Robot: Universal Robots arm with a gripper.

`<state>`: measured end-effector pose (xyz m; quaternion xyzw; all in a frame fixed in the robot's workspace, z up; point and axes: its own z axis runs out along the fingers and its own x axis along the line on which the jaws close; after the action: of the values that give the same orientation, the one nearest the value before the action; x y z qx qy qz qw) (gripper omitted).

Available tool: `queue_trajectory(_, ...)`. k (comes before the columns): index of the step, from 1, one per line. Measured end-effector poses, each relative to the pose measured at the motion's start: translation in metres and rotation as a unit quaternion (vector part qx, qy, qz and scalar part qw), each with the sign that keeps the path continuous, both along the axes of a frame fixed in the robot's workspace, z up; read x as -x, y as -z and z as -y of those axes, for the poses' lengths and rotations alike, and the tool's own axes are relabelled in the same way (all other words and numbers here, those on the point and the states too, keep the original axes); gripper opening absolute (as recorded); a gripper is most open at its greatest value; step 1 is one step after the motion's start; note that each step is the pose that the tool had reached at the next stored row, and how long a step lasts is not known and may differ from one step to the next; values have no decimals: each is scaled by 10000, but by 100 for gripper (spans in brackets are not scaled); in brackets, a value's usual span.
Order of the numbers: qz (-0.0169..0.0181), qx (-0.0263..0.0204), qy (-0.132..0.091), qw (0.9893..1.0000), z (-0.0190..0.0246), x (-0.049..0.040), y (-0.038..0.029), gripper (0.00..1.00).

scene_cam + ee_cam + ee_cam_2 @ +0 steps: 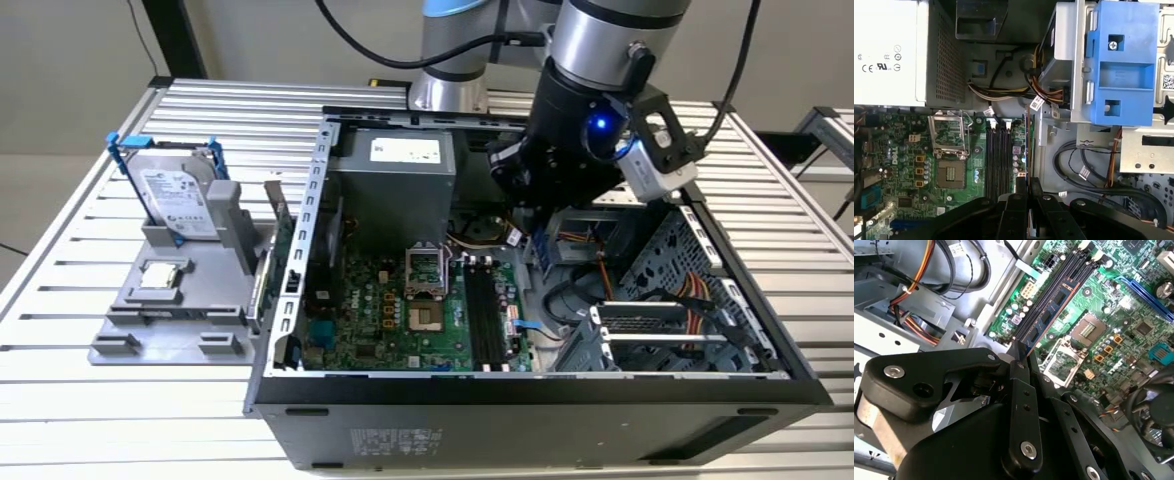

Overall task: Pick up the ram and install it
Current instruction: 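Insert the ram into the slot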

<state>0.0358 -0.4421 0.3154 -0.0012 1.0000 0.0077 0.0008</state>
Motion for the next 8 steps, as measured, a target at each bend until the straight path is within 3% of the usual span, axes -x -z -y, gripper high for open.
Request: queue_trajectory(8, 5, 10, 189, 9998, 0, 1, 67, 0)
